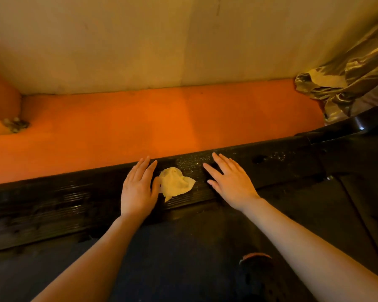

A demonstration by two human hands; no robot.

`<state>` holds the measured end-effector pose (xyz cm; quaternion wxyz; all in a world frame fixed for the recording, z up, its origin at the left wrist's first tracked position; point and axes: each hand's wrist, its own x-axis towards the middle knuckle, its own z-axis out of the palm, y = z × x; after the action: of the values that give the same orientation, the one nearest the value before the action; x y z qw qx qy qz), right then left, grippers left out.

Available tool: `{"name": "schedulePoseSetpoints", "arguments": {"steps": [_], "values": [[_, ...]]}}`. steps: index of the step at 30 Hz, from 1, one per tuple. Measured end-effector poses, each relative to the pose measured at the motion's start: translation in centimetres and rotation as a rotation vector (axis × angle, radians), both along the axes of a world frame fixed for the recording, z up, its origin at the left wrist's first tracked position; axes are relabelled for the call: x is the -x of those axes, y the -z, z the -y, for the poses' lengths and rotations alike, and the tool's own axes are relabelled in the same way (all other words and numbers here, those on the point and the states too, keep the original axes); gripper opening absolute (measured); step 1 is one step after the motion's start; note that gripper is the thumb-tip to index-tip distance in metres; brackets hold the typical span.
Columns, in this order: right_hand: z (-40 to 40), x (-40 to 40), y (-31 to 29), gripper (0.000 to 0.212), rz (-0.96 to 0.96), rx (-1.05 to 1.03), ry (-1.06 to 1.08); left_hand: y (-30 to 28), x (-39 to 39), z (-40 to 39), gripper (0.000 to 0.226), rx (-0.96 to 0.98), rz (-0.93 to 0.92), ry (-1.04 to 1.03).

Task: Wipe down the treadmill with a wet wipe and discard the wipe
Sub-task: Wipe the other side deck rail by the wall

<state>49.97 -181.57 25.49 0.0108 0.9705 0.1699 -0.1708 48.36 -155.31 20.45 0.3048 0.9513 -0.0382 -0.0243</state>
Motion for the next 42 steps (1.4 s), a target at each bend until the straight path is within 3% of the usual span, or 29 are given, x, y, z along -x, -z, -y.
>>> {"name": "schedulePoseSetpoints", "arguments": {"steps": [7, 12, 17, 22, 35, 42], "values": [[2.5, -1.3, 4.1, 0.053, 0.182, -0.089, -0.162, 0.0, 0.5, 1.2, 0.055, -0.131, -0.02, -0.14], [3.7, -1.5, 5.2, 0.054, 0.27, -0.213, -0.221, -0.7, 2.1, 1.3, 0.044, -0.206, -0.058, -0.317], [1.8, -1.2, 4.9, 0.046, 0.308, -0.434, -0.33, -2.3, 4.5, 0.3, 0.044, -0.25, -0.124, -0.468], [-4.0, 0.0, 5.3, 0.051, 0.229, -0.583, -0.365, -2.3, 5.1, -1.7, 0.045, -0.284, -0.149, -0.464], [-8.7, 2.7, 7.0, 0.053, 0.268, -0.553, -0.298, 0.4, 5.5, -4.5, 0.049, -0.343, -0.079, -0.321], [-10.5, 4.9, 8.5, 0.059, 0.279, -0.58, -0.464, 0.8, 5.6, -4.7, 0.052, -0.328, -0.04, -0.308]]}}
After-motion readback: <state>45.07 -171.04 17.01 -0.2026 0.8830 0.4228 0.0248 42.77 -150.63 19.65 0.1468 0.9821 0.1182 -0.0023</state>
